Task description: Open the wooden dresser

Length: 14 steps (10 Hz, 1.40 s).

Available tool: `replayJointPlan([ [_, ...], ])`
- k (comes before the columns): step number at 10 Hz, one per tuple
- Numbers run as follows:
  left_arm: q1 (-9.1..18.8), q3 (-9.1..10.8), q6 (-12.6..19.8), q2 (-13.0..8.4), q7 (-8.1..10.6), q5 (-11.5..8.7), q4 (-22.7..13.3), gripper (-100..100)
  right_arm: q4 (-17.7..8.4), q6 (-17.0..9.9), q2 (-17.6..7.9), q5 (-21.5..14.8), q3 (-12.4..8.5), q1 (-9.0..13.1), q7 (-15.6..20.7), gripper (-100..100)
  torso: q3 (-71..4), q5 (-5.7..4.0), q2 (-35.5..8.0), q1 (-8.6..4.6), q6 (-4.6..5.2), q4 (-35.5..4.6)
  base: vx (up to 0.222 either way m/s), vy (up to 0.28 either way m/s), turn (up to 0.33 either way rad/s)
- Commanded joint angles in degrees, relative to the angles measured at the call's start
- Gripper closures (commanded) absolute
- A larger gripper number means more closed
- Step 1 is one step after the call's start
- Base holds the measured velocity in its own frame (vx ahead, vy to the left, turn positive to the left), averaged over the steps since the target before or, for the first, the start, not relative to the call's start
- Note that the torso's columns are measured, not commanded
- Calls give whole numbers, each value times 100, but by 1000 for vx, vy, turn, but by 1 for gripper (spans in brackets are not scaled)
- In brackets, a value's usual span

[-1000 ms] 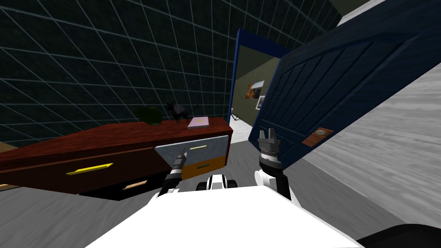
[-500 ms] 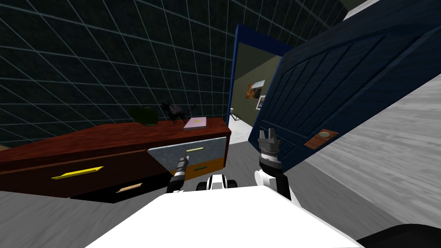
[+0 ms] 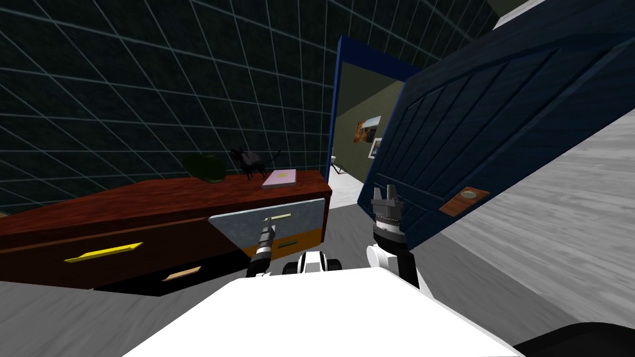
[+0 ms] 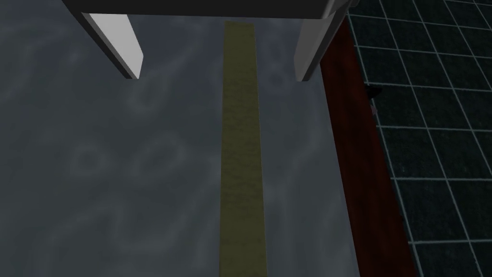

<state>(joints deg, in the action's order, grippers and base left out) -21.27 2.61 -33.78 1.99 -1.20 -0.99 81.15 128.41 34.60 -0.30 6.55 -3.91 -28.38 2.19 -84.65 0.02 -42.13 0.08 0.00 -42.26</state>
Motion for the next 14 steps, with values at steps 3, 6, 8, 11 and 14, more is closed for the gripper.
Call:
replayJointPlan([
  [3, -75, -33, 45, -1, 9, 9, 119, 100, 0, 0, 1, 0, 1, 3, 0, 0, 25, 26, -31, 4, 2, 29, -85, -13, 8],
  [6, -193, -85, 83, -2, 25, 23, 283, 100, 0, -1, 1, 0, 1, 3, 0, 0, 4, 17, -3, 7, -4, 23, -188, -33, 5],
  [8, -223, -112, 73, -6, 29, 32, 299, 100, 0, 0, 0, 0, 1, 2, 0, 0, -15, 5, 28, 12, -4, 12, -108, -31, 9],
  [11, -309, -146, 101, -9, 33, 47, 328, 100, 0, -1, 1, 0, 1, 3, 0, 0, 7, 19, -2, 5, 0, 25, -173, -37, 15],
  [14, -322, -147, 344, -23, 51, 44, 695, -100, 0, 0, 0, 0, 0, 1, 0, 0, -18, 2, 28, 4, 0, 10, -50, -12, 0],
])
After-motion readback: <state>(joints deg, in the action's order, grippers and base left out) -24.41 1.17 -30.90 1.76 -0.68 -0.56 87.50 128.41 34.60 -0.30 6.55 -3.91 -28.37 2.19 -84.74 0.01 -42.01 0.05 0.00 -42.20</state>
